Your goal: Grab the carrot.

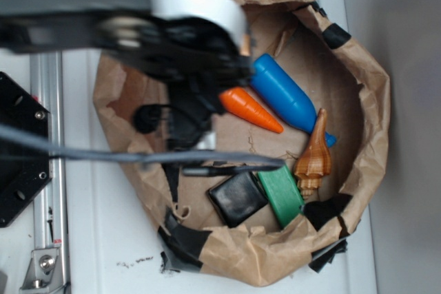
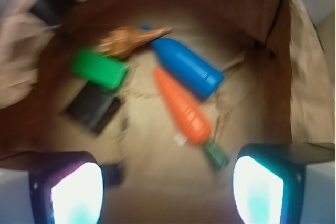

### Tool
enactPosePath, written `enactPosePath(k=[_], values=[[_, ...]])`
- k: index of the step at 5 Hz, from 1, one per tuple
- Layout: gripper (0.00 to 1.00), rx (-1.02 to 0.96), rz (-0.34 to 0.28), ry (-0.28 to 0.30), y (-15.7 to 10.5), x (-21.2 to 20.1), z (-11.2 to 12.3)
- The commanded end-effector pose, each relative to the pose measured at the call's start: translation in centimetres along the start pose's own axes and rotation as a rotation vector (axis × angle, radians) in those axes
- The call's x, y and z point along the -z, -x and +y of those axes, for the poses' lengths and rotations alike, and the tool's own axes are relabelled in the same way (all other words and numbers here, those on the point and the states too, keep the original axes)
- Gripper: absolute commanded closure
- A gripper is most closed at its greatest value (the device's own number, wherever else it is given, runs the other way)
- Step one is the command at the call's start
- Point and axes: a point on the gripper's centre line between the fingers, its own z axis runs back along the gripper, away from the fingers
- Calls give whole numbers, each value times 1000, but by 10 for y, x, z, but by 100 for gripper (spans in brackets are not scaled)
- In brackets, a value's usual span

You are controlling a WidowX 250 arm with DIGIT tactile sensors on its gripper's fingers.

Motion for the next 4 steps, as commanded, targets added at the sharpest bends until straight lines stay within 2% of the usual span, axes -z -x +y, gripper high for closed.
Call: enactPosePath(k=[1,2,3,4], values=[[0,134,129,8,-22,92,-10],[0,271,234,-19,-18,120,-23],[88,280,260,-28,-17,123,-28],[100,259,275,16,-17,109,-26]])
